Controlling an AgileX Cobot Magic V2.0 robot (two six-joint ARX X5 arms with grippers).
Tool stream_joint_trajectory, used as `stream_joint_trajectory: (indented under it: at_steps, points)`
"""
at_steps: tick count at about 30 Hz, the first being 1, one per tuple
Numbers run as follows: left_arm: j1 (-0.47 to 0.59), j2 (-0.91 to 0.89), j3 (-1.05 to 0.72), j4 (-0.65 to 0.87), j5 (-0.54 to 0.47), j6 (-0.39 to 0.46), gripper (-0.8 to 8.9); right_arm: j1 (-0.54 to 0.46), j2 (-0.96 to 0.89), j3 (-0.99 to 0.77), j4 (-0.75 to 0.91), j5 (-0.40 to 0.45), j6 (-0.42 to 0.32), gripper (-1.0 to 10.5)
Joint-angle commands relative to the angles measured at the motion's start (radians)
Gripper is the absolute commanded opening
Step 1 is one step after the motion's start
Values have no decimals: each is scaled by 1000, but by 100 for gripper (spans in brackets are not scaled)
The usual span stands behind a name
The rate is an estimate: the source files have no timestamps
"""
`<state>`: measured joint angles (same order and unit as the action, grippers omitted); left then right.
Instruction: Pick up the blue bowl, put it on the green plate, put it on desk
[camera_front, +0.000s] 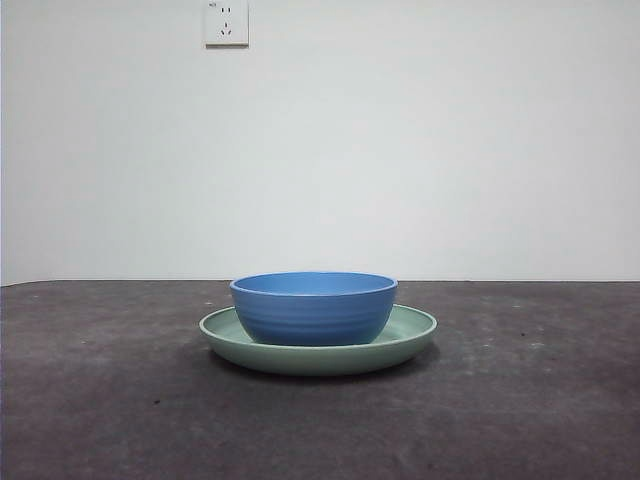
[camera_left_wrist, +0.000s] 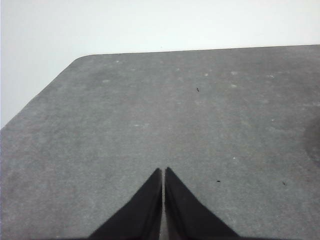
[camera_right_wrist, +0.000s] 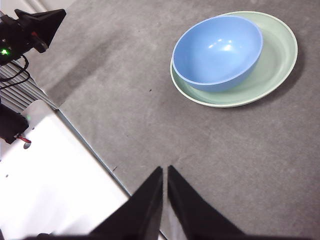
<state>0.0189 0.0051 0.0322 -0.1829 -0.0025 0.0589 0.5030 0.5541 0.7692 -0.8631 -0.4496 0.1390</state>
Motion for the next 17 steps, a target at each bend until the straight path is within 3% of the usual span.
stream_joint_trajectory:
  at_steps: [1,6,7,10,17]
  points:
    - [2,-2,-21,-6,-2,-9,9,6,5,4,10,-3,10,8]
    - [2,-2,-21,-6,-2,-9,9,-6,-5,4,9,-2,9,9]
    - [2,-2,-21,-6,-2,-9,9,-22,-15,4,13,4,-27,8]
    - [2,-2,-21,-6,-2,-9,9,-90,-44,3,50,9,-100,8]
    - [2,-2,-21,-6,-2,-9,9,-312,-169,-72,306,114,-151,8]
